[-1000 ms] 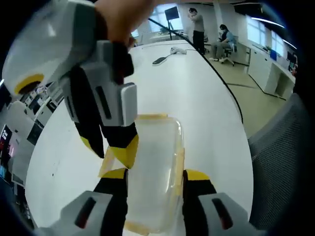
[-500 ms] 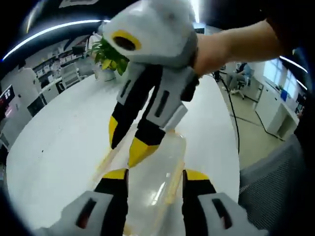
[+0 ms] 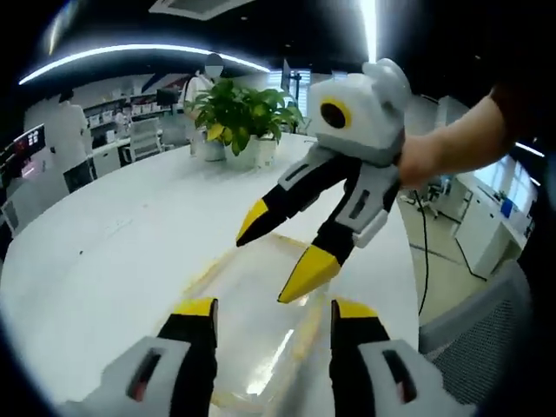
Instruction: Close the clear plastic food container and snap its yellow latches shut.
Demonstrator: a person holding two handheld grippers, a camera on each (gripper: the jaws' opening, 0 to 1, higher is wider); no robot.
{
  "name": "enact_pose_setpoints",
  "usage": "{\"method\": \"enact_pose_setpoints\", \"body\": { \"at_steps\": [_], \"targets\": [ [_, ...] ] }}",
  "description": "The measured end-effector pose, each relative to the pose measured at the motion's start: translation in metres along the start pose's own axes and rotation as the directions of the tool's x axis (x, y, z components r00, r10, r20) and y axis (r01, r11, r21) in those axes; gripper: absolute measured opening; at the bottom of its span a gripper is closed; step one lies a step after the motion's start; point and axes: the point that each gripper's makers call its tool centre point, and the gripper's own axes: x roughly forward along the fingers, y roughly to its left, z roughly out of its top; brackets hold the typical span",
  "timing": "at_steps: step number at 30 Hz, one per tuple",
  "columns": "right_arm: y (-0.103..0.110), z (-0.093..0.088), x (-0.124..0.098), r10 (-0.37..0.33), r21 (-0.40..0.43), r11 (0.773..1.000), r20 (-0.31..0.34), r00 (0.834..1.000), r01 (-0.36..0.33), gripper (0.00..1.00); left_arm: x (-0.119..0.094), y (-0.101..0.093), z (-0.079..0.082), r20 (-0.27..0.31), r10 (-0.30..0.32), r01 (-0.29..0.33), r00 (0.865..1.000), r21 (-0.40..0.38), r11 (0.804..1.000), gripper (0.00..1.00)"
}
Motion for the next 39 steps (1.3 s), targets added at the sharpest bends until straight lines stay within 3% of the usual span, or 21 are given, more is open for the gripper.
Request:
{"method": "enact_pose_setpoints", "body": {
  "at_steps": [5, 9, 12, 15, 22, 26, 33, 39],
  "targets": [
    [0.000, 0.006, -0.011, -0.040, 0.057, 0.998, 0.083, 0.996, 0.035, 0.53, -0.005, 0.006, -0.002, 0.032, 0.033, -0.033, 0.999, -0.017, 0.999, 0.60],
    [0.002, 0.002, -0.018, -0.046, 0.062, 0.997, 0.110, 0.993, 0.039, 0.56, -0.011, 0.011, -0.002, 0.056, 0.063, -0.060, 0.996, -0.045, 0.997, 0.68],
    [0.003, 0.002, -0.021, -0.058, 0.062, 0.997, 0.140, 0.988, 0.050, 0.60, -0.017, 0.016, 0.002, 0.109, 0.092, -0.085, 0.990, -0.065, 0.994, 0.76],
    [0.004, 0.002, -0.024, -0.065, 0.016, 0.998, 0.184, 0.981, 0.063, 0.68, -0.019, 0.018, 0.001, 0.139, 0.114, -0.104, 0.984, -0.077, 0.992, 0.85],
    [-0.005, -0.001, -0.033, -0.136, 0.085, 0.990, 0.270, 0.953, 0.117, 0.89, -0.019, 0.020, -0.005, 0.176, 0.153, -0.138, 0.972, -0.094, 0.986, 0.97],
    [-0.005, -0.016, -0.036, -0.160, 0.113, 0.985, 0.267, 0.950, 0.134, 1.00, -0.015, 0.017, -0.017, 0.170, 0.145, -0.126, 0.975, -0.116, 0.985, 0.99],
    [0.002, -0.043, -0.031, -0.164, 0.137, 0.981, 0.231, 0.959, 0.134, 0.98, -0.019, 0.019, -0.039, 0.147, 0.177, -0.150, 0.973, -0.180, 0.972, 0.99],
    [0.005, -0.056, -0.022, -0.159, 0.146, 0.981, 0.240, 0.958, 0.126, 0.86, -0.018, 0.021, -0.050, 0.140, 0.201, -0.176, 0.969, -0.172, 0.969, 0.98]
  ]
}}
